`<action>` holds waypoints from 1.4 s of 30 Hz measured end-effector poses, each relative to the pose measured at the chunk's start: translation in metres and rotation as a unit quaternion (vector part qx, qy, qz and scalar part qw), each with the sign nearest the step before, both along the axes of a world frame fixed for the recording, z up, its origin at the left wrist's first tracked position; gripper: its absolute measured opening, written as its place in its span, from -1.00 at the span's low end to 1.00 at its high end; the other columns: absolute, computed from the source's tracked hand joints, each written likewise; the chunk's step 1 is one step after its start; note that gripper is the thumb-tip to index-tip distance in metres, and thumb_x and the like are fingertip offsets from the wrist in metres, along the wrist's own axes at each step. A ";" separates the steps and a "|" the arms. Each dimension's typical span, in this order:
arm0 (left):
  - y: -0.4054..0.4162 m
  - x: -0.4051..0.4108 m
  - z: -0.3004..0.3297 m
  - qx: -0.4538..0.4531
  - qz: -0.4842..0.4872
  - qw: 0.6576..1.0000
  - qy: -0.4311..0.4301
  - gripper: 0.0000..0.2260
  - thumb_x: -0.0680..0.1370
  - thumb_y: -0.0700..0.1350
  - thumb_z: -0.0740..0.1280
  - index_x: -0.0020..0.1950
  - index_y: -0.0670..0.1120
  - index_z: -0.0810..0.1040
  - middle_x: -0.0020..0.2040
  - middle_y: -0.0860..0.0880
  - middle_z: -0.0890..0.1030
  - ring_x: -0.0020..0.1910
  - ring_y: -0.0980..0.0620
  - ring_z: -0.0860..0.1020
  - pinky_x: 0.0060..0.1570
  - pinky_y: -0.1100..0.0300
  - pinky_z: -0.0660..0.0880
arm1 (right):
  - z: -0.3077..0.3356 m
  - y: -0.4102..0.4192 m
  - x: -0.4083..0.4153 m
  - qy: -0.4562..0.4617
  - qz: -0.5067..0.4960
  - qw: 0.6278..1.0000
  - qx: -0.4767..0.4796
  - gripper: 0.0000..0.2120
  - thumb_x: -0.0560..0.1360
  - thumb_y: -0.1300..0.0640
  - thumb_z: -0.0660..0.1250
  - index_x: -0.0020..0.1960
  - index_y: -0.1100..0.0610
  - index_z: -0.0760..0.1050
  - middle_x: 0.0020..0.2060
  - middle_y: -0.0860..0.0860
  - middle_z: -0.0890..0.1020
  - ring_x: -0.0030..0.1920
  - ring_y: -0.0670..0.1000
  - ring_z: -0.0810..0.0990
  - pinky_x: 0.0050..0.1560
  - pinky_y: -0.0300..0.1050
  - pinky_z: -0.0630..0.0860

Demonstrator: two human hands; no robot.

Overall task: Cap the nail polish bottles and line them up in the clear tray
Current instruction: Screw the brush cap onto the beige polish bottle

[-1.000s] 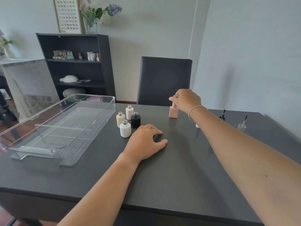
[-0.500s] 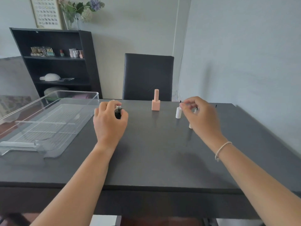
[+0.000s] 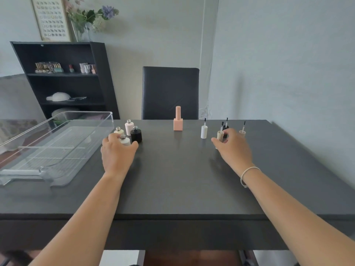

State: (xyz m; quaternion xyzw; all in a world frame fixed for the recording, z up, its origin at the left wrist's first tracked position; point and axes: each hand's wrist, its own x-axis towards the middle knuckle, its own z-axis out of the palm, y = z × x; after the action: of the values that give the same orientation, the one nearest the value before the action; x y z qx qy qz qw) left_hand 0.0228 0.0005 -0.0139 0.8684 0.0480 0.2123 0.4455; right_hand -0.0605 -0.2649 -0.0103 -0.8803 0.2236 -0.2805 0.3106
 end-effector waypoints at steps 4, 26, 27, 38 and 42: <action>0.001 0.002 -0.003 -0.019 -0.013 1.000 -0.013 -0.64 0.41 -0.18 0.35 0.20 -0.18 0.44 0.18 -0.22 0.46 0.16 -0.17 0.40 0.07 0.12 0.29 | -0.002 -0.001 0.005 0.012 0.008 1.000 0.014 -0.86 0.47 0.04 0.26 -0.17 0.10 0.39 -0.25 0.03 0.54 -0.17 0.12 0.50 -0.27 -0.13 0.30; -0.012 0.006 -0.004 0.007 -0.182 0.980 -0.085 -0.73 0.38 -0.18 0.44 0.05 -0.09 0.54 -0.03 0.03 0.49 -0.23 0.22 0.46 -0.25 0.62 0.29 | -0.003 0.039 0.012 -0.084 0.196 0.976 0.046 -0.91 0.45 0.03 0.34 -0.14 0.03 0.48 -0.30 -0.24 0.52 -0.39 -0.21 0.49 -0.33 -0.41 0.35; -0.012 0.007 -0.005 0.007 -0.179 0.981 -0.079 -0.73 0.38 -0.18 0.44 0.06 -0.09 0.54 -0.04 0.03 0.49 -0.23 0.21 0.46 -0.26 0.62 0.29 | -0.003 0.039 0.012 -0.085 0.194 0.976 0.051 -0.92 0.45 0.03 0.34 -0.14 0.02 0.49 -0.29 -0.23 0.52 -0.38 -0.17 0.48 -0.31 -0.35 0.37; -0.004 0.006 0.003 -0.102 -0.155 0.981 -0.065 -0.77 0.42 0.05 0.38 0.03 0.03 0.52 -0.10 0.12 0.54 -0.15 0.15 0.52 -0.24 0.41 0.30 | -0.002 0.041 0.008 -0.082 0.192 0.977 0.043 -0.88 0.46 0.01 0.33 -0.13 0.06 0.50 -0.29 -0.23 0.51 -0.37 -0.17 0.46 -0.33 -0.35 0.34; 0.022 0.022 0.010 -0.089 -0.037 0.988 -0.118 -0.83 0.50 -0.11 0.25 0.07 -0.06 0.49 0.02 -0.05 0.55 -0.10 0.03 0.48 -0.13 0.24 0.30 | -0.001 0.042 0.008 -0.084 0.196 0.976 0.039 -0.85 0.47 0.01 0.33 -0.09 0.09 0.51 -0.29 -0.23 0.50 -0.35 -0.15 0.45 -0.32 -0.33 0.34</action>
State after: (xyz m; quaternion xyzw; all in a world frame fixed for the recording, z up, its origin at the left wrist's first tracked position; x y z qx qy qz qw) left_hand 0.0445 0.0224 -0.0035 0.7955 -0.0186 0.2911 0.5312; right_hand -0.0527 -0.2227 -0.0113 -0.8673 0.0309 -0.2786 0.4114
